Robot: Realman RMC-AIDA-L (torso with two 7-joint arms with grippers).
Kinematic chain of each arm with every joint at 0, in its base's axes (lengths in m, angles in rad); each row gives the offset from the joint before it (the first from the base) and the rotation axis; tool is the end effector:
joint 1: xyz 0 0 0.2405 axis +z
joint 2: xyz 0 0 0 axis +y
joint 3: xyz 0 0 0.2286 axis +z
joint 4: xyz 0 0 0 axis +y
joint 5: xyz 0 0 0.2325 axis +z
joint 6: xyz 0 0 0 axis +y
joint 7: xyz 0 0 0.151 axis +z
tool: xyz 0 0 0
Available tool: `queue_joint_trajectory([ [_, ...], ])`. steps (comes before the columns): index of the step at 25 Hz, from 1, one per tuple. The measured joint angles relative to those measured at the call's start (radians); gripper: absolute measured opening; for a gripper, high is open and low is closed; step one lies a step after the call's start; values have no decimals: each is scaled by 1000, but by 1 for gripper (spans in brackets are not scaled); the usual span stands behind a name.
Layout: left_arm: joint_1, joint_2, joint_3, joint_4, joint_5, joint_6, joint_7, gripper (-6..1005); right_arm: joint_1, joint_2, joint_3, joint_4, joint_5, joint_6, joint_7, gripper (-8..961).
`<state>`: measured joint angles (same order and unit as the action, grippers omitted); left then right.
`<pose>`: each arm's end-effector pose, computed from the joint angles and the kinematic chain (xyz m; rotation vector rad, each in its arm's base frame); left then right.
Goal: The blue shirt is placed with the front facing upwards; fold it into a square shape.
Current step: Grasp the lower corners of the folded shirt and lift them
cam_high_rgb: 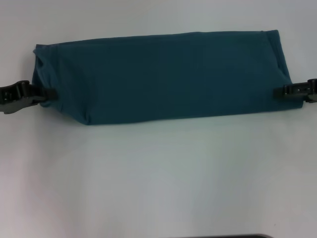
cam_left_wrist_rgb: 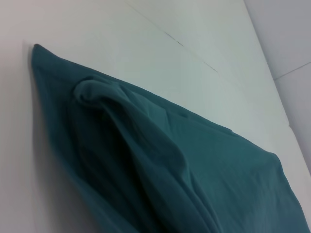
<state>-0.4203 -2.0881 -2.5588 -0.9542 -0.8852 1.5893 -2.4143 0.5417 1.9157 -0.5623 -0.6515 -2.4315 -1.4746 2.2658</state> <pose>-0.3000 0.3206 0.0632 -2.1289 -1.8723 -0.5486 0.3388 0.3374 0.0714 -2.1786 1.7916 0.2445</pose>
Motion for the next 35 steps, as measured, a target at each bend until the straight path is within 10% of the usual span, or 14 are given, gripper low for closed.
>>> queue_joint_trajectory([
  [12,-7,0,-2,1,0,5,-2,21,4,3,-12,-29,22,-9,-19,761],
  [35,-9,30,29,2,21,84,-5,21,-1,-30,-19,-72,-4,-100,-12,39],
])
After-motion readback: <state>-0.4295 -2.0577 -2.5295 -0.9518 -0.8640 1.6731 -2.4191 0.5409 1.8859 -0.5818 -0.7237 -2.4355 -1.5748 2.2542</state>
